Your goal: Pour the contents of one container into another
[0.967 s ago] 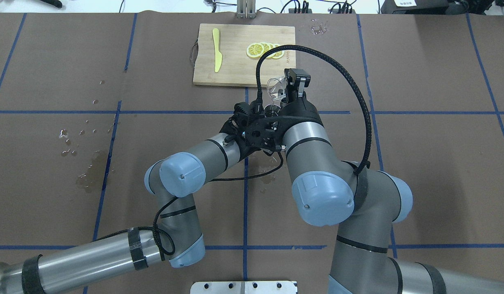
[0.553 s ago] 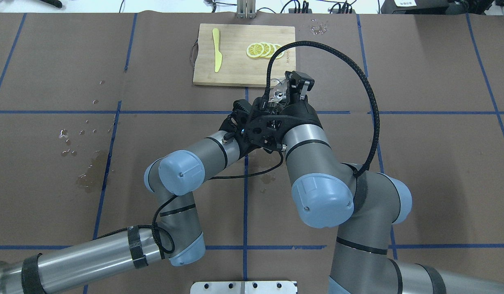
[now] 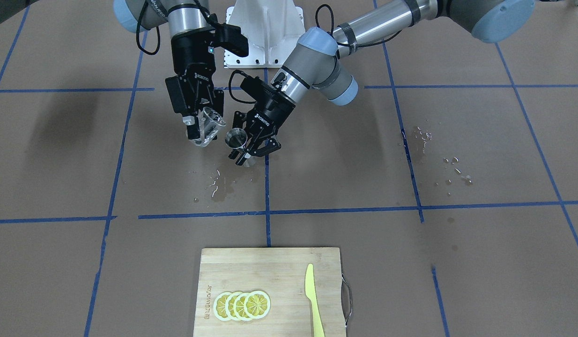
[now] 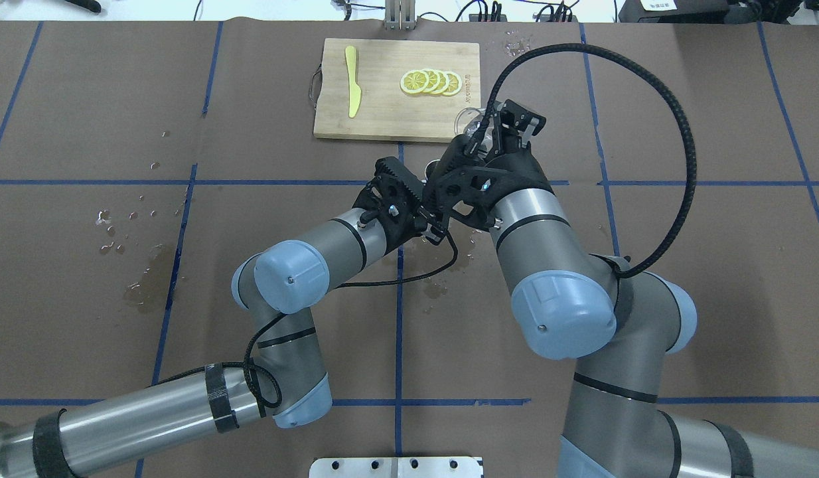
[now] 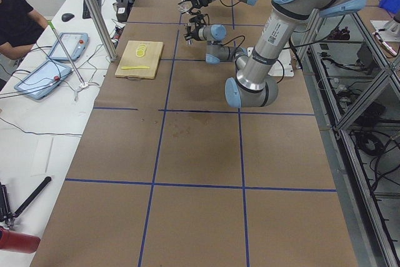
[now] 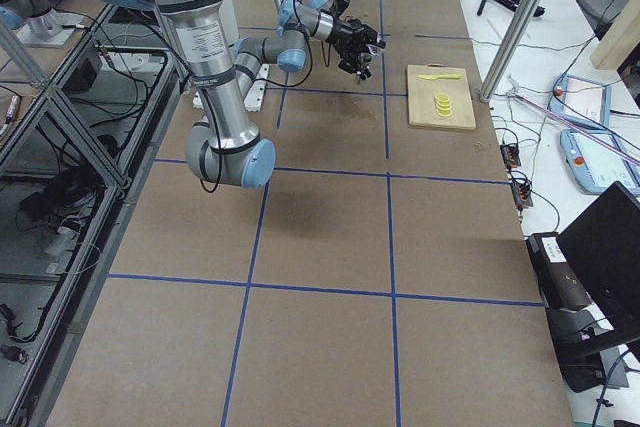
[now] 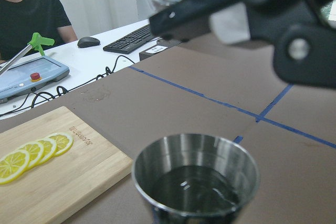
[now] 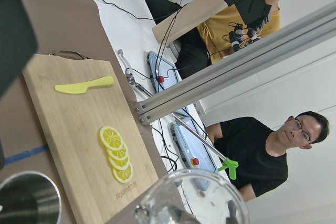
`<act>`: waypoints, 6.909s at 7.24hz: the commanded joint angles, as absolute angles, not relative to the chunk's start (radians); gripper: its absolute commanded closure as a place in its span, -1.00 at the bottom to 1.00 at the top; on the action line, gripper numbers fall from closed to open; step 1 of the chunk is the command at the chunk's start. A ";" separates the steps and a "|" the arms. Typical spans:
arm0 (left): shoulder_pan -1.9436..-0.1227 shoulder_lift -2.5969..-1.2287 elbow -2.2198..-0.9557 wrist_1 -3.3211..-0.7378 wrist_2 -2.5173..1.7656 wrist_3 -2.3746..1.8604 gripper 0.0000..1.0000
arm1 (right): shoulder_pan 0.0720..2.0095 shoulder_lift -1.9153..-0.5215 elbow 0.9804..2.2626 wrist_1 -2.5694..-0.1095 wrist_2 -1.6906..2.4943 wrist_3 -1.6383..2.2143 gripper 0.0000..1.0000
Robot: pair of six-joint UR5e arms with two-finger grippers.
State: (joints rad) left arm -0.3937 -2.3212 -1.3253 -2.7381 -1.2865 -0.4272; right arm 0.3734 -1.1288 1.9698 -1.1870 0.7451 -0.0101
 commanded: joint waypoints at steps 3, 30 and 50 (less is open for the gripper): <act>-0.437 -2.310 -1.325 -2.761 -1.285 -0.495 1.00 | 0.411 -1.340 2.075 -1.058 0.747 0.435 1.00; -0.206 -1.552 -1.606 -2.580 -0.488 -1.305 1.00 | 0.353 -1.692 1.918 -0.767 0.784 1.236 1.00; -0.259 -1.275 -1.917 -2.611 -0.937 -1.027 -1.00 | 0.163 -1.704 1.767 -0.765 0.551 1.376 1.00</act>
